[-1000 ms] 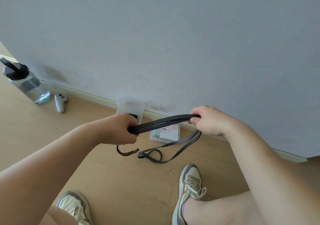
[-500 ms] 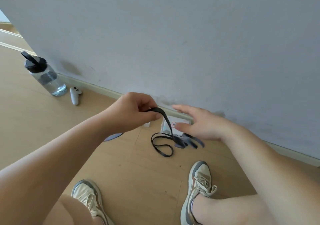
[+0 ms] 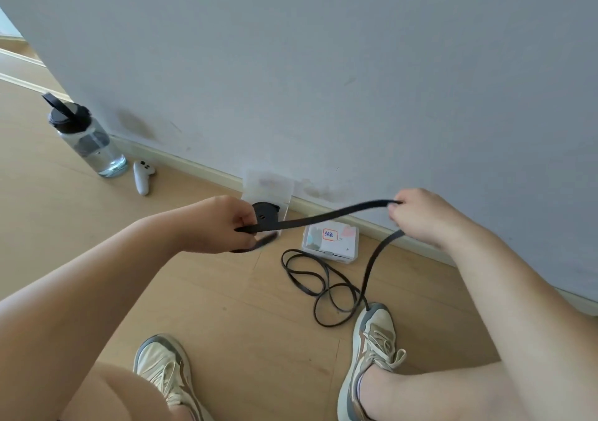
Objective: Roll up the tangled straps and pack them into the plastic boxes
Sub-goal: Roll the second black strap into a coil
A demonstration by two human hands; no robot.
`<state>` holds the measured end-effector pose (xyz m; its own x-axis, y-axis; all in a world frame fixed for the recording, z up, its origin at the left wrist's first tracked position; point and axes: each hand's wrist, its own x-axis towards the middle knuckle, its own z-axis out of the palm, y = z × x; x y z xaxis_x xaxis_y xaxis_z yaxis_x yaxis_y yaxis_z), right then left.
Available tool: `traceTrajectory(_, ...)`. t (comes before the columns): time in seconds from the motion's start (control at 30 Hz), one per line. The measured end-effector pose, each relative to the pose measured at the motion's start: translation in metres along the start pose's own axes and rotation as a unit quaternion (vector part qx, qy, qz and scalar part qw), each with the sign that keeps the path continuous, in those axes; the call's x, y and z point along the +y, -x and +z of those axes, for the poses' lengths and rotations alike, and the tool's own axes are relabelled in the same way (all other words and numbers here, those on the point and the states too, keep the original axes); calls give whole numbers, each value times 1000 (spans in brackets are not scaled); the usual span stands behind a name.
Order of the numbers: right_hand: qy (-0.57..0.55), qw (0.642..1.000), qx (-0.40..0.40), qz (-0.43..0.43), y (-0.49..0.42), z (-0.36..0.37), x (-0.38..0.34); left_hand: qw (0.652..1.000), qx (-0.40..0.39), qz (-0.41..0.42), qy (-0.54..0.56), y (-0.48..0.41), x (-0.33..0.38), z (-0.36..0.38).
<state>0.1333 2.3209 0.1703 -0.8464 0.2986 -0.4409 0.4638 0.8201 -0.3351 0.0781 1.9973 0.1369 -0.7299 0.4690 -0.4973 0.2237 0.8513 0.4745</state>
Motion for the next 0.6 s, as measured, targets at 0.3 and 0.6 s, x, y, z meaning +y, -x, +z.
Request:
traceTrajectory(0.3,-199,954,-116,-191,25,33,-43,977,86,118,158,12,47,14)
traceTrajectory(0.6,-75,979,-75,-173,24,27,-57,977,109,107,147,13,47,9)
